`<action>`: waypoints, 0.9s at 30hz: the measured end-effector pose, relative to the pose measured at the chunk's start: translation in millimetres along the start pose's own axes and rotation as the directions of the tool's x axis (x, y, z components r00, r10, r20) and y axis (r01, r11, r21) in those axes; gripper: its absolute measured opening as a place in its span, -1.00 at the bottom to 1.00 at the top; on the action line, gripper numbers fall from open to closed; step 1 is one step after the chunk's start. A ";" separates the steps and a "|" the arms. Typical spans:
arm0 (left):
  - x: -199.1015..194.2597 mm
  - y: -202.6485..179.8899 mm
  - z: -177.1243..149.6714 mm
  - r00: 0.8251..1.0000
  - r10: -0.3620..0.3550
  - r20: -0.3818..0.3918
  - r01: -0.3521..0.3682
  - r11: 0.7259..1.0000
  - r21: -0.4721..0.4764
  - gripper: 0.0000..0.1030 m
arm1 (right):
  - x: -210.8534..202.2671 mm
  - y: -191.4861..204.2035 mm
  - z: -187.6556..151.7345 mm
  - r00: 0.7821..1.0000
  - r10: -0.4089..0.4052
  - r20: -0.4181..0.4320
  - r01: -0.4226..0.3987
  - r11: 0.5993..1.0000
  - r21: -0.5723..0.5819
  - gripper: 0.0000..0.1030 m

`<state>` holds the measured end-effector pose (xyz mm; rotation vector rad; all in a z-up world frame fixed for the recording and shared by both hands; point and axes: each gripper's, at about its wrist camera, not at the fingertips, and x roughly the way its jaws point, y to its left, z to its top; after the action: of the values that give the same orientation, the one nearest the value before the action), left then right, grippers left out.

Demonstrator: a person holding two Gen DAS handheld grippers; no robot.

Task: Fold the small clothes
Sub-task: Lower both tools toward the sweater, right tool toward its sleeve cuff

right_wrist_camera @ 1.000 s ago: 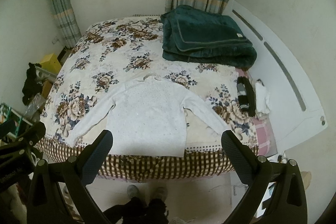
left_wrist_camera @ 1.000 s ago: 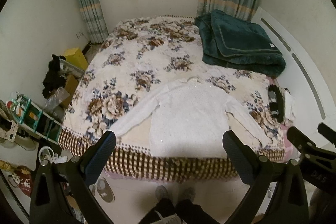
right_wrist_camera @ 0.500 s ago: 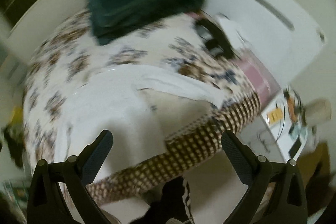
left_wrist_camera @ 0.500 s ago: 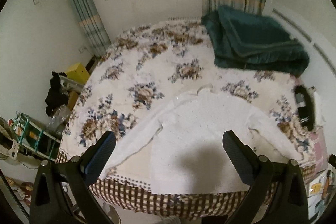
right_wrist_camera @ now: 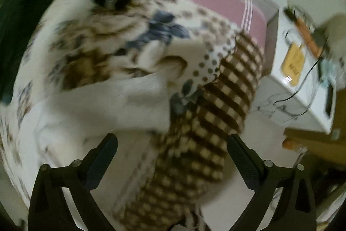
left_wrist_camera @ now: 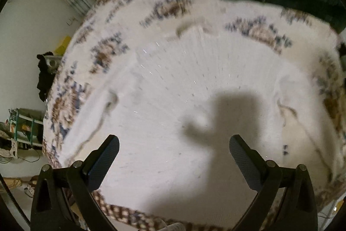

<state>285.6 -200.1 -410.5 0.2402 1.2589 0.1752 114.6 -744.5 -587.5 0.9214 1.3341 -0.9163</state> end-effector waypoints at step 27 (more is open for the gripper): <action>107.4 -40.7 28.5 0.995 -0.078 -0.062 0.077 0.997 -0.022 1.00 | 82.0 -4.9 42.2 0.966 0.259 0.002 -0.247 0.921 0.301 0.12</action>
<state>344.8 -213.5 -512.0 0.1693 1.3262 0.1290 128.0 -786.7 -668.5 1.3192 1.0907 -0.9146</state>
